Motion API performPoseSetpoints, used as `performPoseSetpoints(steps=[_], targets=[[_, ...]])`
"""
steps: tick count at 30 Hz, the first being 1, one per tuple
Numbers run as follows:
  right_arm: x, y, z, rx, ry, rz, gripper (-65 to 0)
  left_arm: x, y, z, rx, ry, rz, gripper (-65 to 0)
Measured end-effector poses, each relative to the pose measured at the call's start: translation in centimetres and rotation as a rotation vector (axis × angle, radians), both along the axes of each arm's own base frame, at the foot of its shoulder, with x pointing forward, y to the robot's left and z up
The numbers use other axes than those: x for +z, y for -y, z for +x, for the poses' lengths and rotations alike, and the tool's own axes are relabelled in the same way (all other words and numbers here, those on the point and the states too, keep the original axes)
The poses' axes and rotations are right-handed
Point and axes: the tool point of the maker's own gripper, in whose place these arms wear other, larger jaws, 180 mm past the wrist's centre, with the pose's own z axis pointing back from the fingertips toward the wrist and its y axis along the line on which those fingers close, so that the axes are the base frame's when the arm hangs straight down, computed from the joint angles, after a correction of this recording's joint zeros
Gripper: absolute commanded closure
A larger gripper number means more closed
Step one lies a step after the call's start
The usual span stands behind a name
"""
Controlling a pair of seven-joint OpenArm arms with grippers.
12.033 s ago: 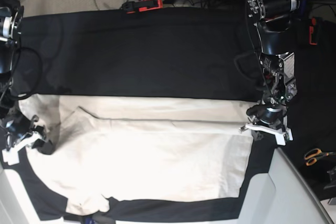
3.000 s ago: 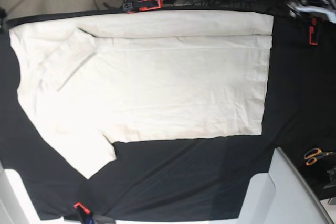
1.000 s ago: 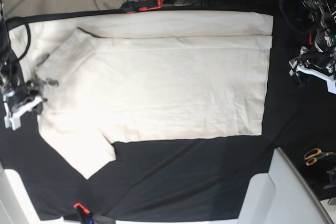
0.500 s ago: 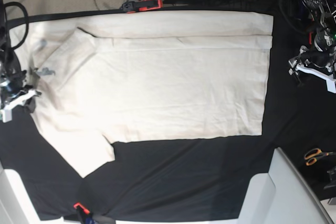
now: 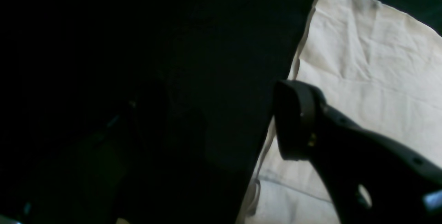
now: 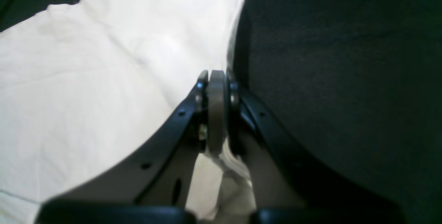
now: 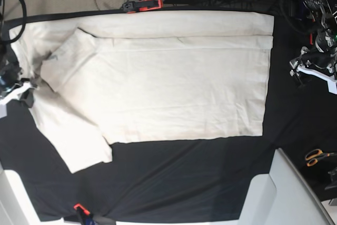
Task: Fold the T-shirt properly
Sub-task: 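Grasp the sleeve with the right gripper and fold it inward over the body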
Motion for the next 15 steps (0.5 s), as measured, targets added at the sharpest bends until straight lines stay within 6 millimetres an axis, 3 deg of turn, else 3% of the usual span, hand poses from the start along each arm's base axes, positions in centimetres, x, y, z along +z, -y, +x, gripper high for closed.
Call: performPoseSetpoints(steps=[5, 10, 12, 15], targets=[[-0.7, -0.4, -1.6, -0.042, -0.06, 0.053, 0.0, -1.6, -0.2, -0.8, 0.02, -0.039, -0.024, -45.7], [-2.0, -1.2, -2.7, -0.054, -0.1, 0.08, -0.9, -1.5, -0.1, -0.4, 0.022, -0.028, -0.033, -45.7], [-2.5, -1.6, -3.1, -0.041, -0.139, 0.088, -6.8, -1.6, -0.2, -0.4, 0.023, -0.031, -0.032, -45.7], [-2.9, -1.3, -3.6, -0.07, -0.199, 0.074, -20.6, -1.6, -0.2, -0.5, 0.023, -0.031, -0.032, -45.7]])
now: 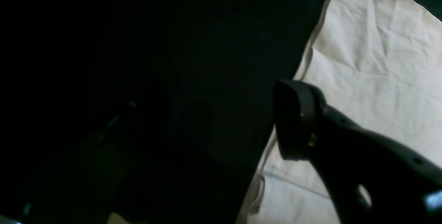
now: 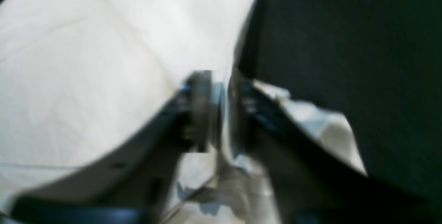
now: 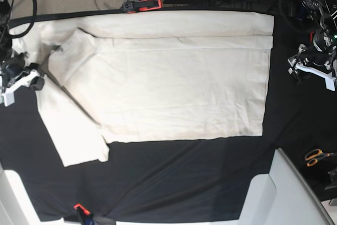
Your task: Fold the T-shirt properly
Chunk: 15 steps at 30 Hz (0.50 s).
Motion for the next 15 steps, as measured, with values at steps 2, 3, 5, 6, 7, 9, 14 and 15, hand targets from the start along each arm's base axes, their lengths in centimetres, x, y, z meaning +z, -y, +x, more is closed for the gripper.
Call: performPoseSetpoints(steps=[2, 3, 5, 6, 7, 9, 14, 15], targets=[[1.1, 0.1, 0.6, -0.006, 0.027, -0.017, -26.7, 0.0, 0.0, 0.0, 0.0, 0.0, 0.0, -45.7], [1.9, -0.1, 1.2, -0.001, 0.052, -0.022, -27.5, 0.0, 0.0, 0.0, 0.0, 0.0, 0.0, -45.7], [3.4, -0.4, 2.5, 0.0, 0.097, -0.024, -27.6, 0.0, 0.0, 0.0, 0.0, -0.001, 0.0, -45.7], [3.7, -0.6, 3.1, 0.007, 0.099, -0.025, -27.6, 0.0, 0.0, 0.0, -0.001, -0.001, 0.0, -45.7], [3.8, -0.5, 3.6, 0.009, 0.071, -0.022, -27.6, 0.0, 0.0, 0.0, -0.001, -0.001, 0.001, -45.7], [3.6, -0.3, 4.8, 0.027, 0.006, -0.022, -27.5, 0.0, 0.0, 0.0, 0.0, 0.001, 0.0, -45.7], [3.5, 2.2, 8.4, 0.005, -0.056, -0.117, -27.8, 0.0, -0.1, 0.0, 0.0, -0.001, 0.002, -45.7], [2.6, 2.5, 8.4, -0.005, -0.092, -0.129, -27.9, 0.0, -0.1, 0.0, -0.001, -0.001, 0.002, -45.7]])
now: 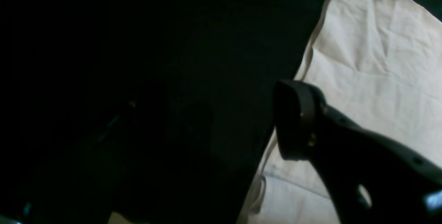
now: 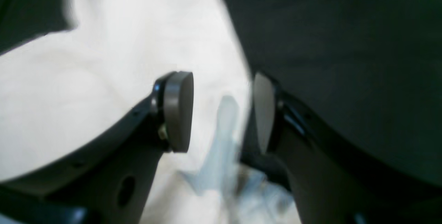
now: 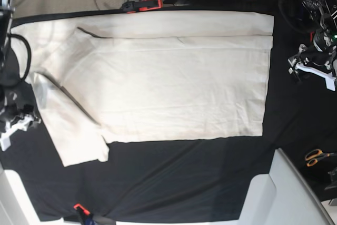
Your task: Fold the T-shirt properly
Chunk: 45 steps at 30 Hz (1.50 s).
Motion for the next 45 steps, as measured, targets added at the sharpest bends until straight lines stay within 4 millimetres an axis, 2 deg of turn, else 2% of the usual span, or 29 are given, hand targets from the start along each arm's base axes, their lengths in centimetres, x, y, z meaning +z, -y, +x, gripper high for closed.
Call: performPoseSetpoints(steps=[5, 12, 21, 25, 33, 34, 37, 38, 40, 45], targets=[[-4.1, -0.1, -1.1, 0.04, -0.154, -0.004, -27.9, 0.0, 0.1, 0.0, 0.0, 0.002, -0.002, -45.7], [-6.5, -1.7, -0.3, 0.096, -0.173, -0.033, -27.9, 0.0, 0.1, 0.1, 0.0, 0.005, -0.004, -45.7], [-6.7, -1.8, 0.5, 0.081, -0.121, -0.022, -26.9, 0.0, 0.1, 0.1, 0.0, 0.004, -0.002, -45.7], [-6.7, -1.7, 0.6, 0.074, -0.12, -0.029, -21.2, 0.0, 0.1, 0.1, 0.0, 0.004, -0.002, -45.7], [-6.8, -1.5, 0.4, 0.072, -0.119, -0.03, -20.6, 0.0, 0.1, 0.1, 0.0, 0.003, -0.002, -45.7], [-6.8, -1.5, 0.4, 0.072, -0.119, -0.03, -19.2, 0.0, 0.1, 0.1, 0.0, 0.003, -0.002, -45.7], [-7.0, -1.5, 0.1, 0.072, -0.134, -0.03, -3.5, 0.0, 0.1, 0.1, 0.0, 0.004, -0.002, -45.7], [-7.0, -1.5, 0.0, 0.072, -0.143, -0.026, 0.0, 0.0, 0.1, 0.1, 0.0, 0.004, -0.003, -45.7], [-7.0, -1.5, 0.0, 0.072, -0.144, -0.025, -1.7, 0.2, 0.1, 0.6, 0.0, 0.012, -0.001, -45.7], [-7.0, -1.5, 0.0, 0.071, -0.143, -0.024, -0.2, 1.0, 0.4, 2.9, -0.015, 0.052, -0.01, -45.7]])
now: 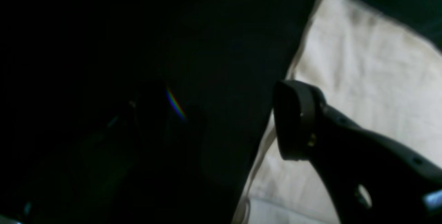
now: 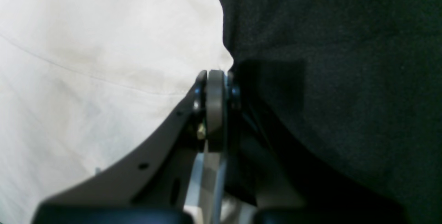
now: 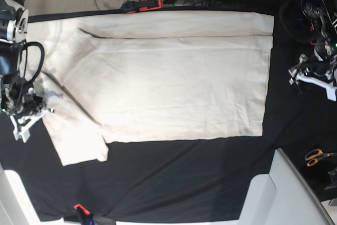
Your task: Fold the T-shirt properly
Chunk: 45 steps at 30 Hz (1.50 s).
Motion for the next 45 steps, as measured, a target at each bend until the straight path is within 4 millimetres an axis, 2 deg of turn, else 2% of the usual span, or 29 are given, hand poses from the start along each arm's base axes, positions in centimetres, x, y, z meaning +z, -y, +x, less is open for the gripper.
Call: performPoseSetpoints(steps=[2, 4, 6, 8, 10, 12, 14, 15, 20, 21, 26, 28, 32, 45], targets=[[0.0, 0.0, 0.0, 0.0, 0.0, 0.0, -0.2, -0.3, 1.0, 1.1, -0.044, -0.013, 0.0, -45.7], [0.0, 0.0, 0.0, -0.003, 0.001, 0.001, -0.2, -0.2, 2.4, 3.1, -0.092, -0.002, -0.01, -45.7], [0.0, 0.0, 0.0, -0.007, 0.003, 0.005, -0.2, 0.2, 2.9, 5.6, -0.099, 0.032, -0.041, -46.7], [0.1, 0.0, 0.1, -0.006, 0.003, 0.006, -0.2, -0.4, 2.7, 7.3, -0.076, 0.031, -0.081, -46.9], [0.1, 0.0, 0.0, -0.006, 0.002, 0.005, -0.2, -2.0, 2.4, 8.1, -0.037, -0.007, -0.129, -47.6], [0.1, 0.1, 0.0, -0.004, -0.001, 0.003, -0.2, -3.3, 2.3, 8.6, -0.014, -0.041, -0.17, -53.0], [0.1, 0.1, 0.0, -0.004, -0.002, 0.003, -0.2, -3.7, 2.8, 9.6, -0.005, -0.046, -0.206, -63.4], [0.1, 0.1, 0.0, -0.004, -0.002, 0.002, -0.2, -3.7, 3.3, 10.2, -0.021, -0.049, -0.21, -65.0], [0.1, 0.0, 0.0, 0.004, -0.001, 0.005, -0.2, -2.6, 5.5, 13.3, -0.115, 0.016, -0.147, -65.0], [0.1, 0.0, 0.0, 0.003, -0.001, 0.005, -0.2, -2.9, 5.5, 13.6, -0.117, 0.019, -0.142, -65.0], [0.1, 0.0, 0.0, 0.003, 0.0, 0.006, -0.2, -7.5, 5.8, 13.1, -0.069, -0.096, -0.197, -65.0], [0.1, 0.1, 0.0, 0.002, 0.0, 0.005, -0.2, -7.8, 5.2, 13.7, -0.041, -0.066, -0.19, -65.0], [0.1, 0.1, 0.0, 0.003, -0.002, 0.003, -0.2, -8.1, 5.5, 14.3, -0.078, -0.072, -0.133, -65.0], [0.1, 0.1, -0.1, 0.001, -0.001, 0.004, -0.2, -7.9, 8.4, 15.8, -0.126, -0.053, -0.146, -65.0]])
